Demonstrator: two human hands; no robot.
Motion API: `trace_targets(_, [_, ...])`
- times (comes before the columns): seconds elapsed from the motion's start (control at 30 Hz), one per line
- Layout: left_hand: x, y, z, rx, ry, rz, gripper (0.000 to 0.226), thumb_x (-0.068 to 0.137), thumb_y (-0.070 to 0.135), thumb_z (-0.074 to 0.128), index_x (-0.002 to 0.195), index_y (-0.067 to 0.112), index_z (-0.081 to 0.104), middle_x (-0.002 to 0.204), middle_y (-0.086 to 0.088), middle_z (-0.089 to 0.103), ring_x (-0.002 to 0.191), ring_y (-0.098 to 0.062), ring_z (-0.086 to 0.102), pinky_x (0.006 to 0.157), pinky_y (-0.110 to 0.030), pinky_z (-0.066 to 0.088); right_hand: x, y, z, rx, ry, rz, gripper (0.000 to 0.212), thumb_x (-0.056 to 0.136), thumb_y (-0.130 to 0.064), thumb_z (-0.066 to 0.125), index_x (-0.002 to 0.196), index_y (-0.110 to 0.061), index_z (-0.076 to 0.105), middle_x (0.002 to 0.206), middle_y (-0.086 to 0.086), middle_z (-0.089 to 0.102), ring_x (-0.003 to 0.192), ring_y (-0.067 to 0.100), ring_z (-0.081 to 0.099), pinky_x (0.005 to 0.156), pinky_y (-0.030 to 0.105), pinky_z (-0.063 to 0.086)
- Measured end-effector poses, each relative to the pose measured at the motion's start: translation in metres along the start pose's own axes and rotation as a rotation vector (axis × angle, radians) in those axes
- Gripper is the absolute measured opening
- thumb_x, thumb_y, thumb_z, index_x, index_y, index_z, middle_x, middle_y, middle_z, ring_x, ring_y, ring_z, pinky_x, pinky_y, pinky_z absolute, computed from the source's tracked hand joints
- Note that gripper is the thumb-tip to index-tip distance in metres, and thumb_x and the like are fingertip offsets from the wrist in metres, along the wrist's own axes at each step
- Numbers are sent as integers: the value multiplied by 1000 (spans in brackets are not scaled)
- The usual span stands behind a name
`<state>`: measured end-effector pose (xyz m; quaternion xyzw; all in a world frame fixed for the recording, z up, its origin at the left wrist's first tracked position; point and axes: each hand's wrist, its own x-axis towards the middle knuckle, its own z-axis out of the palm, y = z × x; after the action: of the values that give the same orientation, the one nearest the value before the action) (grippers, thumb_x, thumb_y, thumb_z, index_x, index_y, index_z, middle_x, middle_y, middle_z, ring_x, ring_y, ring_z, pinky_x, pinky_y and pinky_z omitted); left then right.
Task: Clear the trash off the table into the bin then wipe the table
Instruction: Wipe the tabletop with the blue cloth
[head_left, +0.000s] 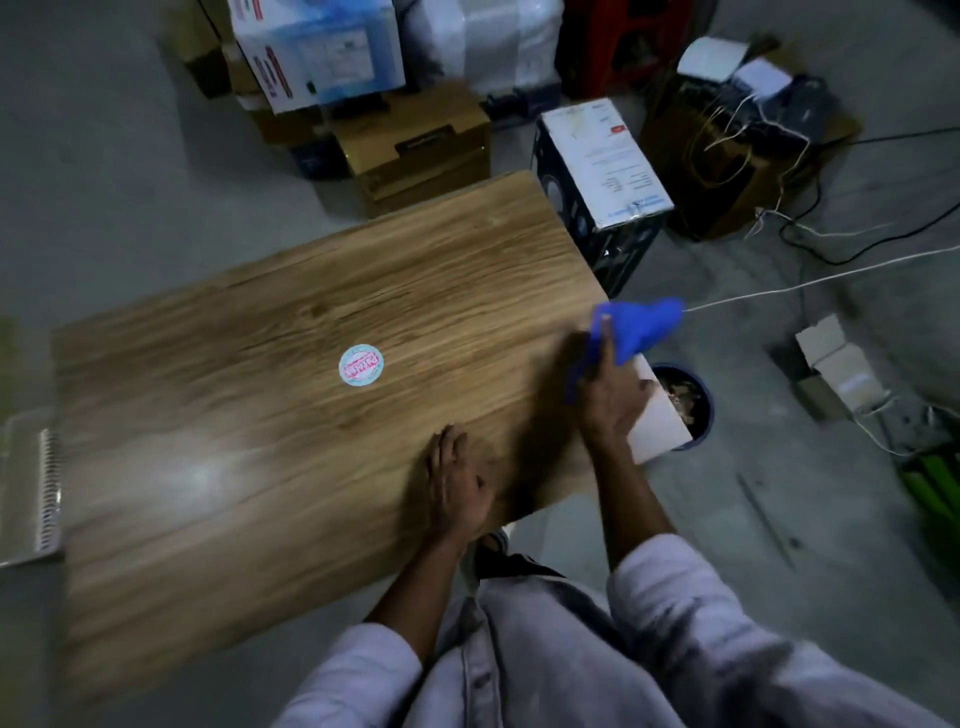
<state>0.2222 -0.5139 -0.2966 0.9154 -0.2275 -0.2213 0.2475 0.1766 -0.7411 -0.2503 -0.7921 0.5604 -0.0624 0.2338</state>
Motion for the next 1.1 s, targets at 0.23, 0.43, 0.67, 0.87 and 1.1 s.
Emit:
trace_targets(0.23, [-70, -24, 5, -8, 96, -112, 49, 65, 10, 66, 113, 0, 64, 115, -25, 57, 113, -46, 51, 105, -49, 32, -167, 28, 55, -399, -600, -586, 59, 81, -57, 44, 138, -49, 57, 99, 10, 73, 75, 28, 67, 70, 36, 48])
trace_targets(0.43, [-117, -43, 0, 9, -5, -67, 47, 73, 8, 65, 121, 7, 65, 134, -18, 50, 128, -38, 43, 108, -41, 36, -139, 98, 27, -431, -191, -299, 56, 102, -26, 33, 155, -47, 31, 123, 20, 64, 108, 34, 63, 98, 47, 35])
trace_targets(0.67, [-123, -54, -7, 3, 1, -83, 37, 79, 7, 63, 116, 9, 67, 124, -15, 55, 123, -37, 46, 103, -38, 34, -136, 83, -27, -30, 177, 52, 59, 100, -33, 47, 157, -33, 33, 125, 28, 56, 115, 44, 56, 100, 53, 36])
trace_targets(0.87, [-129, -40, -7, -90, 45, -34, 42, 75, 3, 63, 117, 8, 64, 117, -17, 59, 117, -39, 49, 100, -44, 37, -196, 29, 19, -213, -99, -512, 70, 95, -38, 53, 157, -46, 22, 117, 13, 60, 101, 35, 60, 90, 47, 42])
trace_targets(1.1, [-105, -60, -21, -92, 40, -152, 41, 81, 14, 64, 121, 11, 63, 121, -19, 57, 122, -40, 46, 103, -43, 34, -147, 62, 12, -238, -156, -154, 52, 98, -43, 50, 149, -37, 41, 126, 16, 59, 108, 40, 63, 95, 49, 44])
